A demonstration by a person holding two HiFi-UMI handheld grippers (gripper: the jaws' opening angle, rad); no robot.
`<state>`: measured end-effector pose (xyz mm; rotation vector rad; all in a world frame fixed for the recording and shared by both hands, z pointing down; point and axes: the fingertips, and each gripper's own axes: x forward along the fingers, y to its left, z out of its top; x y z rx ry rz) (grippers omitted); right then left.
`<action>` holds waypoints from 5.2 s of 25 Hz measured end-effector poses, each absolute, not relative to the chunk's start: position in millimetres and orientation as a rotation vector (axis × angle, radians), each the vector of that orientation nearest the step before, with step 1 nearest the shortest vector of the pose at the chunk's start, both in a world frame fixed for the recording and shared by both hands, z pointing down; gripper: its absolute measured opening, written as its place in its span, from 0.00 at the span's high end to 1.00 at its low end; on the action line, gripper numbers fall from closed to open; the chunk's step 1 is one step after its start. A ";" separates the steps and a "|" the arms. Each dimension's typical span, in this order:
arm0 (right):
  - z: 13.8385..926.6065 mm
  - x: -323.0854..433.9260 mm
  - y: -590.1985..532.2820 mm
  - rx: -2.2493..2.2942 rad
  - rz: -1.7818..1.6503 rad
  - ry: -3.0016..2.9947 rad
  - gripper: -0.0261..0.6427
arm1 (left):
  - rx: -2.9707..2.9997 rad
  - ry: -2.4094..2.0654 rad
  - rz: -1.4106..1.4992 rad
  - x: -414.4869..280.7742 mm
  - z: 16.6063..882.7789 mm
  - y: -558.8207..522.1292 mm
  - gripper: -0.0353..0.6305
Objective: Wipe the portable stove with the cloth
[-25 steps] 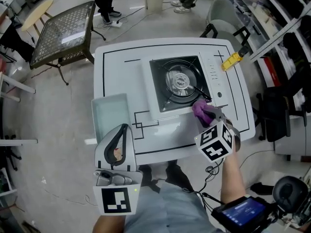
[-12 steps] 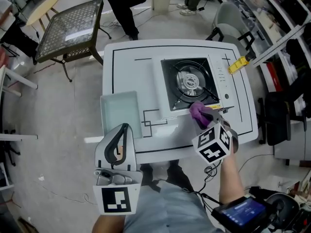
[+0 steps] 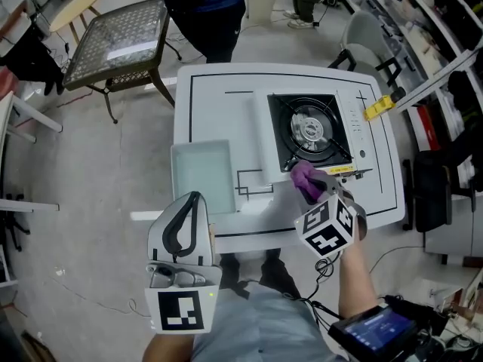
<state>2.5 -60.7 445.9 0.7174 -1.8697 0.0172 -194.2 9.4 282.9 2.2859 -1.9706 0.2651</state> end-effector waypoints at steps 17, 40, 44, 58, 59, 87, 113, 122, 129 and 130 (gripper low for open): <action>442.1 -71.3 -39.0 0.639 -0.002 -1.919 0.80 | 2.224 -2.039 0.204 -250.7 278.6 32.2 0.92; 315.1 -185.4 -133.7 0.670 -0.290 -2.087 0.80 | 2.035 -2.310 0.091 -342.0 221.8 54.6 0.92; 314.1 -187.6 -182.5 0.662 -0.324 -2.097 0.80 | 1.960 -2.362 0.158 -347.9 235.1 32.0 0.92; 390.4 -190.1 -337.8 0.632 -0.276 -2.068 0.80 | 1.668 -2.335 0.273 -370.0 330.9 -51.4 0.92; 400.2 -189.9 -344.9 0.623 -0.271 -2.064 0.80 | 1.659 -2.332 0.279 -371.5 337.7 -58.2 0.92; 459.7 -167.1 -283.4 0.506 -0.097 -2.039 0.80 | 1.852 -2.280 0.265 -352.6 335.3 -80.9 0.92; 451.4 -136.8 -209.1 0.546 -0.024 -2.060 0.80 | 1.891 -2.185 0.336 -323.6 328.7 -20.7 0.92; 448.2 -130.2 -190.0 0.574 -0.041 -2.069 0.80 | 1.941 -2.197 0.338 -319.7 320.9 -7.3 0.92; 446.3 -122.6 -178.3 0.590 -0.051 -2.086 0.80 | 1.938 -2.180 0.341 -312.6 323.6 3.6 0.92; 442.9 -125.7 -174.3 0.596 -0.059 -2.093 0.80 | 1.941 -2.179 0.338 -315.7 322.1 7.0 0.92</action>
